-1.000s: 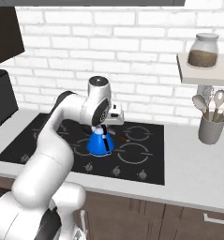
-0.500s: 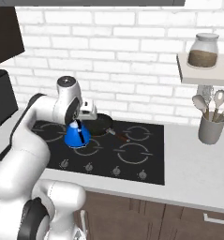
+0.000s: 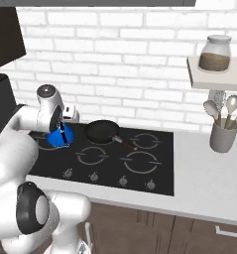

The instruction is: Pick the kettle from the counter and place it on a stove burner. Then turn the burner on.

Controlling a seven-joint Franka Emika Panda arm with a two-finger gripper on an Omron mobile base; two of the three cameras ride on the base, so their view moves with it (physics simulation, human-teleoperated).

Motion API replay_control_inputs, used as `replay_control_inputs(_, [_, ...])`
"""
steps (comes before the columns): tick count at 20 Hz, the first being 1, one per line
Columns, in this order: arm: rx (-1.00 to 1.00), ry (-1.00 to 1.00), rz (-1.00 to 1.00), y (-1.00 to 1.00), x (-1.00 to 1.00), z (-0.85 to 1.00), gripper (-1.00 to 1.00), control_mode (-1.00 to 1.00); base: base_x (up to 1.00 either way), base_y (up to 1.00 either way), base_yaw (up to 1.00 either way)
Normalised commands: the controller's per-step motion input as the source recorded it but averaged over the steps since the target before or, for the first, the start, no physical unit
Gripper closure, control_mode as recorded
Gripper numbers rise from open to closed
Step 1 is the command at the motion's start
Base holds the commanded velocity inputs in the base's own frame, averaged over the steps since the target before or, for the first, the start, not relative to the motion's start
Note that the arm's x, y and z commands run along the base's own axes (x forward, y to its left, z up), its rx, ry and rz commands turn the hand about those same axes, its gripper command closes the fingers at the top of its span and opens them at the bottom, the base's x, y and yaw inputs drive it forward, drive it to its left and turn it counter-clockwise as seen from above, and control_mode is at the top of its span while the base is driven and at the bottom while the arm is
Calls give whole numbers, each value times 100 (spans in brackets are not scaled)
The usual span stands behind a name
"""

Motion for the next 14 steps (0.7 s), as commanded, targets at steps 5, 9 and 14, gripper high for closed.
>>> replay_control_inputs(5, [14,0,0,100,50,0,100,-100,0,0,0])
replay_control_inputs(9, [10,0,0,100,53,-12,100,-100,0,0,0])
replay_control_inputs(14, [-10,6,3,54,21,-7,100,-100,0,0,0])
